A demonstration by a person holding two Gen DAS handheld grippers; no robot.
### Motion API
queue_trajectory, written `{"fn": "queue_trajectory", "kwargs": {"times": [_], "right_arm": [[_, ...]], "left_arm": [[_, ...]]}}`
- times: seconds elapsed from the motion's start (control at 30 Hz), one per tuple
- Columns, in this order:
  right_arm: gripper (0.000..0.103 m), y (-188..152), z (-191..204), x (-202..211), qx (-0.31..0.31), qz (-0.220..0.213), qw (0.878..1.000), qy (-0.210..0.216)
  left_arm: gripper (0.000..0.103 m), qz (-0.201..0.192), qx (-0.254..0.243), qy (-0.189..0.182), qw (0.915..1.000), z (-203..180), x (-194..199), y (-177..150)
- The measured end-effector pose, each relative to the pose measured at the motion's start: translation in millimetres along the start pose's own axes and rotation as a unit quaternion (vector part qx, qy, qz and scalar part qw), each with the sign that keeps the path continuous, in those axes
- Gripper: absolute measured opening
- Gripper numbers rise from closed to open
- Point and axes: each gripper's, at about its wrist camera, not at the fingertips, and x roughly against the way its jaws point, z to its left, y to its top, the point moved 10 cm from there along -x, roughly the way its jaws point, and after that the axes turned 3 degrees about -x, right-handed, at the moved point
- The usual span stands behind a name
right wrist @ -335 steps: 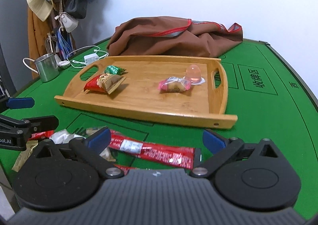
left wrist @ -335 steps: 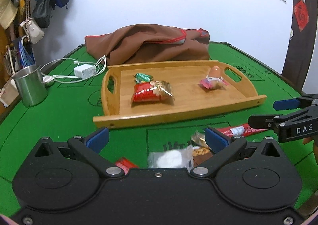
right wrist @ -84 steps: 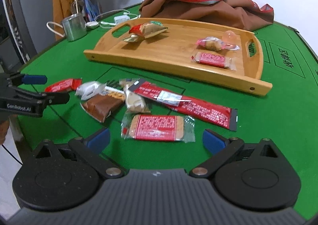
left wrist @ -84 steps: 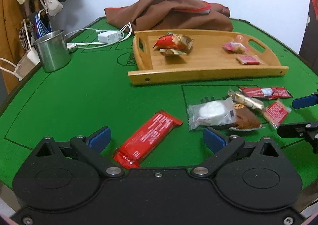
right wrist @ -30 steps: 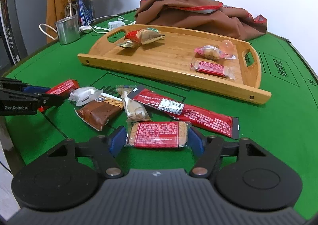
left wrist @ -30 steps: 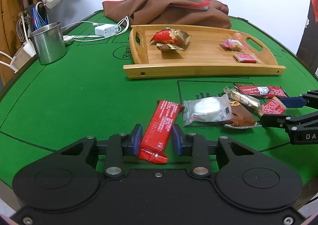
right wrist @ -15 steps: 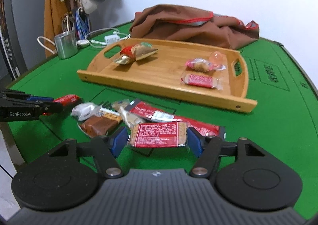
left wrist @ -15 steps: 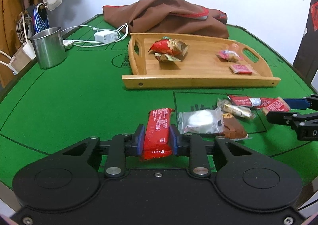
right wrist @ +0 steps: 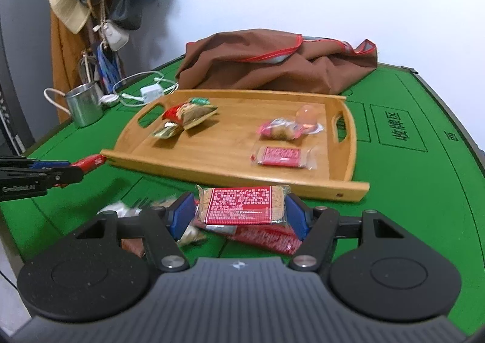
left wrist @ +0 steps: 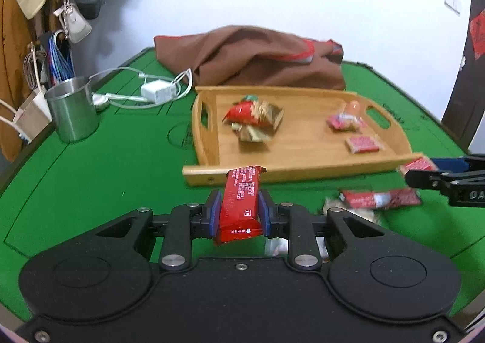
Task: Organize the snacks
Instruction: 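Grasp red wafer bar with left tool while right tool grasps red biscuit pack, then lower red wafer bar onto tray with left tool while right tool sets biscuit pack there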
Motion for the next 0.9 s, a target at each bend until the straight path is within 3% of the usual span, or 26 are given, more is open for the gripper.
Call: {"fn": "queue_trajectory", "kwargs": {"times": [0.2,0.5,0.9], "right_arm": [[0.067,19.0,-15.8,-15.2,-0.026,0.002,1.0,-0.01],[0.067,29.9,-40.9,-53.6,-0.076,0.042,0.996,-0.014],[0.067,55.3,-56.7,-102.6,-0.097,0.071,0.992,-0.044]], "left_arm": [[0.025,-0.01,0.003,-0.006,0.9999,-2.9,-12.3,27.3],[0.025,0.027,0.025,-0.02,0.9991,-5.5,-59.6,41.0],[0.025,0.041,0.025,-0.029,0.9984,-22.6,-98.5,57.4]]}}
